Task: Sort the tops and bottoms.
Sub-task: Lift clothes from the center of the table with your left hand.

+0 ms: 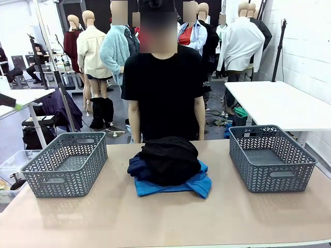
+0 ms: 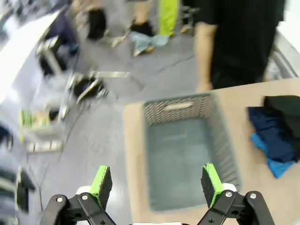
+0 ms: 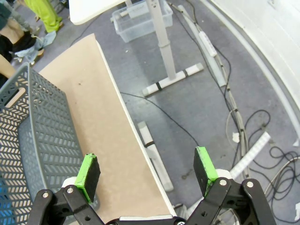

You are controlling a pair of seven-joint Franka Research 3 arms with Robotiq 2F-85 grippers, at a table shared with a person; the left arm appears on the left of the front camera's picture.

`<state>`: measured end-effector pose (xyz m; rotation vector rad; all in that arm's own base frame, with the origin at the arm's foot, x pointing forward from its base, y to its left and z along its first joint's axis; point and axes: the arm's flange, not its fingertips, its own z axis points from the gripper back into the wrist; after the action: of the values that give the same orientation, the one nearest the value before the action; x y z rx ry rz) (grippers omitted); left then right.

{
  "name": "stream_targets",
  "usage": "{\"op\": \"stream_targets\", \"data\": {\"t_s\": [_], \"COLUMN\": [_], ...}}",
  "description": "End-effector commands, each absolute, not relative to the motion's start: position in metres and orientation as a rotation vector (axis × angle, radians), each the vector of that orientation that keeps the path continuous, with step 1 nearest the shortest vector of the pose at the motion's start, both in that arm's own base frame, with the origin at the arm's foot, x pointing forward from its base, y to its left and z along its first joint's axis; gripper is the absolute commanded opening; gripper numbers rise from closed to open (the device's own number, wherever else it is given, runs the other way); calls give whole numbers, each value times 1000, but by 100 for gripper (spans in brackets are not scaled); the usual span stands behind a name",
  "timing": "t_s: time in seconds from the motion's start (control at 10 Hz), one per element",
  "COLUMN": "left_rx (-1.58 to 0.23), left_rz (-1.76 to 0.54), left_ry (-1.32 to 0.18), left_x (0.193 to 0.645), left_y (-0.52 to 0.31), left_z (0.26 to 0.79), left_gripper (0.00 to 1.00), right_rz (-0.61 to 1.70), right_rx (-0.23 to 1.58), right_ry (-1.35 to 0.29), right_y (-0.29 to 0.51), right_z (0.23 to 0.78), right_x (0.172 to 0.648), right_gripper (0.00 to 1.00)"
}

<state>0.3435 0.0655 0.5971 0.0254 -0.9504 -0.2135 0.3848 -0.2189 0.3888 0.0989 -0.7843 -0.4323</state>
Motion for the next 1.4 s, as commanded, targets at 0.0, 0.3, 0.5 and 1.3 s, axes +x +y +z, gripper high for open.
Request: {"op": "stream_targets", "data": {"t_s": [0.0,0.3,0.5,1.3], "left_rx": [-64,-89,-134,-110], "left_rz": [-558,-1144,-1188,-1045], "left_ry": [-972,-674,-605,-664], "left_x": [352,334,339,328], "left_y": [8,-100,-122,-126], "left_z": [594,550,536,552], "left_gripper": [100,100,100,100], "right_rz": [-439,-439,-439,-439], "right_rx": [92,92,92,92], "right_ry": [-777,-777,-777,-777], "right_y": [-217,-217,-217,-217], "right_z": [393,393,393,393], "right_x": [384,384,384,384], "right_gripper": [100,100,100,100]}}
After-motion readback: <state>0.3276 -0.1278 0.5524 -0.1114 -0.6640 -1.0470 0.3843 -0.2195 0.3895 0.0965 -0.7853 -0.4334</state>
